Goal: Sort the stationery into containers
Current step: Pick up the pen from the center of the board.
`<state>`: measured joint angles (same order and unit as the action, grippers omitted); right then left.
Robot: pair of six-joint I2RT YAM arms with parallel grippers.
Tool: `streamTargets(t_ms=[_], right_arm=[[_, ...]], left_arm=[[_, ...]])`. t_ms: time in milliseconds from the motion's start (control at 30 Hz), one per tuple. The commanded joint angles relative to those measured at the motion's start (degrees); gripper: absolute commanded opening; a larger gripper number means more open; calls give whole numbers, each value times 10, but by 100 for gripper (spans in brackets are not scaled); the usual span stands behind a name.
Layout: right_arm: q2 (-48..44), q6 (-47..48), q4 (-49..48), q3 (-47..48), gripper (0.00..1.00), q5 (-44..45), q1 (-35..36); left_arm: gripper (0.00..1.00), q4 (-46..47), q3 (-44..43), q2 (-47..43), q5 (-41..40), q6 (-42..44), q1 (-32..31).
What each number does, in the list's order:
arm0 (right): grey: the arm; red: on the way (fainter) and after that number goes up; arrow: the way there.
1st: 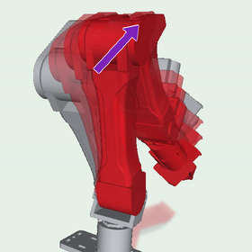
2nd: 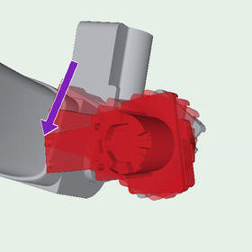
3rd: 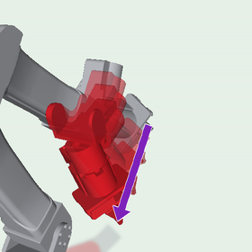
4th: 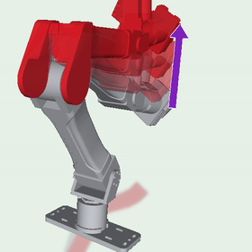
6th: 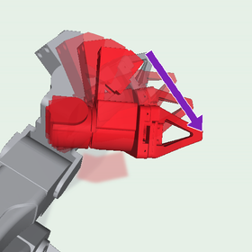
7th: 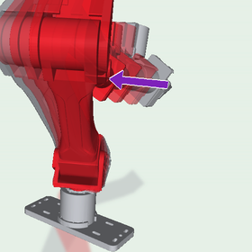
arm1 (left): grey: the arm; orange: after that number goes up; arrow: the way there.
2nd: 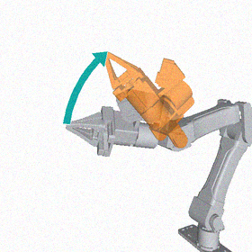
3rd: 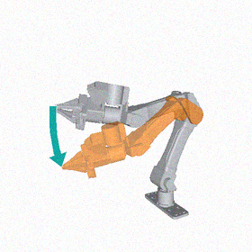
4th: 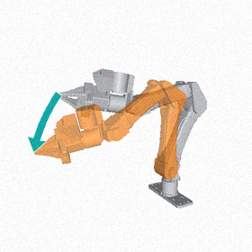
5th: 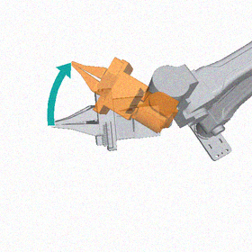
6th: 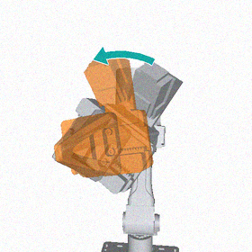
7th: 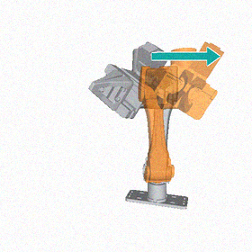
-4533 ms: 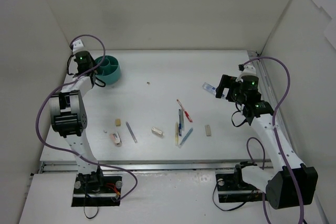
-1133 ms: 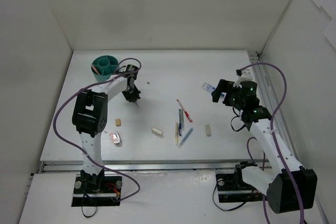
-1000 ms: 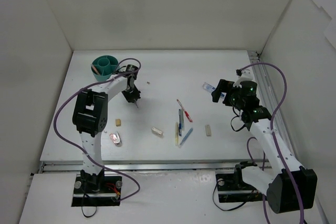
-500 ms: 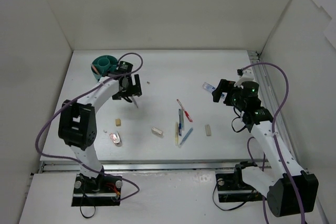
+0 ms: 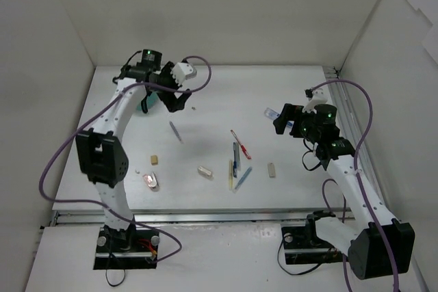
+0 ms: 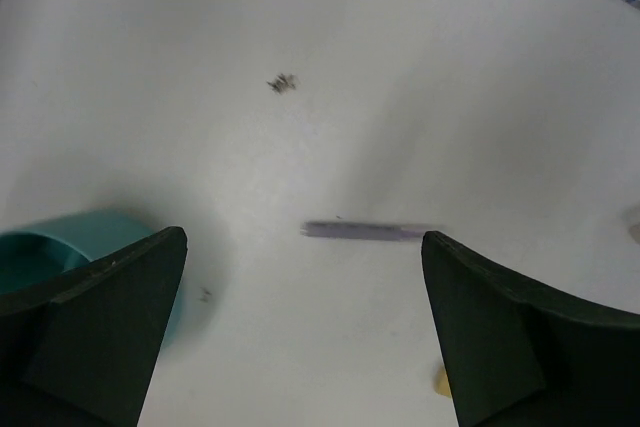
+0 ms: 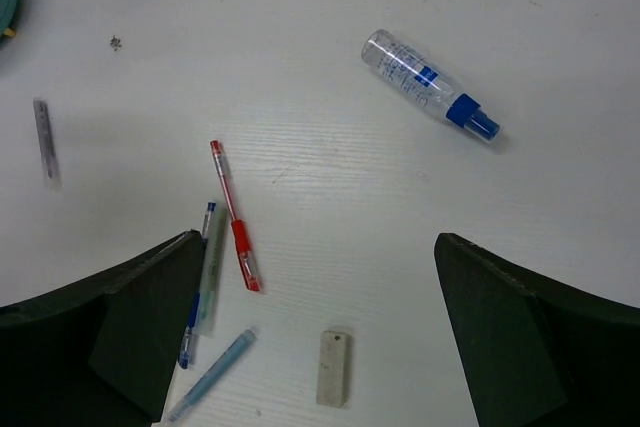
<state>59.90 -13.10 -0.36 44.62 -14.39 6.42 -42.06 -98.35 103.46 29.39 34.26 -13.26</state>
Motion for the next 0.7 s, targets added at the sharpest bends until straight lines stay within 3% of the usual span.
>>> streamTargets(t_ms=[0,33,100,233,433,533,667], right_arm=[[-6,15,-19,28,98,-3,0],[-7,15,-20,28,98,5,-3],[-2,13,-20,31,98,1,-1],[18,11,-18,44,98,9,-1],[34,9,-16,51,98,25,1],[34,7,-10,53,98,26,0],[26,7,-8,51,98,38,1]], left_arm=[[100,-247,-211,102,99,204,13],[100,-294,-265,119,93,252,13],[100,-337,-261,137,48,266,13],[100,-211,-104,85,-6,286,8],[100,-57,51,6,-27,336,-4],[100,-10,83,4,-42,358,-4],[100,-17,74,36,-31,371,-4]])
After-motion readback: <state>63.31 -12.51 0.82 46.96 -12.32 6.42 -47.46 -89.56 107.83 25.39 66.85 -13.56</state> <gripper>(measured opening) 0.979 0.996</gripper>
